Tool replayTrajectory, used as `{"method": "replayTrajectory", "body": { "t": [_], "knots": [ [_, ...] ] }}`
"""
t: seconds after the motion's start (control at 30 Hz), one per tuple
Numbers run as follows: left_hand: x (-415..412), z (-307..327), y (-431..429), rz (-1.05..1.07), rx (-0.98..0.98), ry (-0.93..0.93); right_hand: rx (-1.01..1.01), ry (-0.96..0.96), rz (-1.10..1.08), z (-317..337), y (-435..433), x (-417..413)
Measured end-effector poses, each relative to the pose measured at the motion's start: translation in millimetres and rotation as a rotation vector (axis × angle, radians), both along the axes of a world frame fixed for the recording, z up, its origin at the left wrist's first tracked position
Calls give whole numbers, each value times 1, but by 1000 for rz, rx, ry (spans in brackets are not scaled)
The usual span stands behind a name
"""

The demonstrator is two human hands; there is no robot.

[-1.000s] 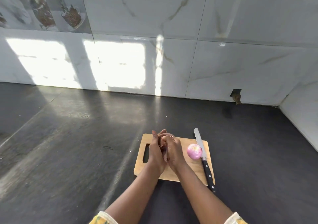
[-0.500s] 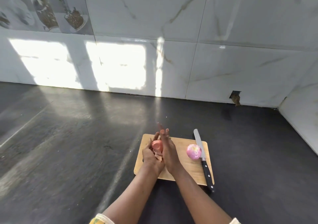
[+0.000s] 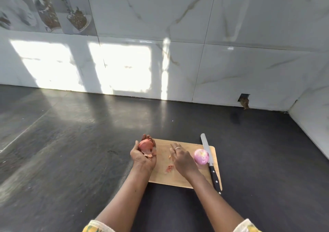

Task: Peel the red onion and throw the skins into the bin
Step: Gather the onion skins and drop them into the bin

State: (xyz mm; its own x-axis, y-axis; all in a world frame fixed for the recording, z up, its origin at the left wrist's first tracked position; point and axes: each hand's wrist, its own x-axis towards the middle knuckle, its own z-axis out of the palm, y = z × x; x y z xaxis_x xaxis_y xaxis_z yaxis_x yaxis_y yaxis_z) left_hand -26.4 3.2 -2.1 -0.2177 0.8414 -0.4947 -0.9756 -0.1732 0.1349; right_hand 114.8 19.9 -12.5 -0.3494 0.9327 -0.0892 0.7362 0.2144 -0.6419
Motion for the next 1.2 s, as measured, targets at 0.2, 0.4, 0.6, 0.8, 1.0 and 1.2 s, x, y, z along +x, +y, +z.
{"method": "replayTrajectory", "body": {
  "t": [0.2,0.4,0.6,0.8,1.0,1.2],
  "knots": [
    [-8,-1,-5,76,11,22,-13,-72,409,-1,-4,-12],
    [-10,-6,-6,65,-15,57,15,517,67,-3,-13,5],
    [-7,-7,-1,110,-34,76,467,-366,697,-21,-9,13],
    [-6,-8,-2,113,-10,97,274,-474,560,-18,-4,4],
    [-2,-7,-3,98,-45,153,135,-292,295,-10,7,-1],
    [5,-5,-3,97,-151,249,247,170,-230,5,-14,1]
  ]
}}
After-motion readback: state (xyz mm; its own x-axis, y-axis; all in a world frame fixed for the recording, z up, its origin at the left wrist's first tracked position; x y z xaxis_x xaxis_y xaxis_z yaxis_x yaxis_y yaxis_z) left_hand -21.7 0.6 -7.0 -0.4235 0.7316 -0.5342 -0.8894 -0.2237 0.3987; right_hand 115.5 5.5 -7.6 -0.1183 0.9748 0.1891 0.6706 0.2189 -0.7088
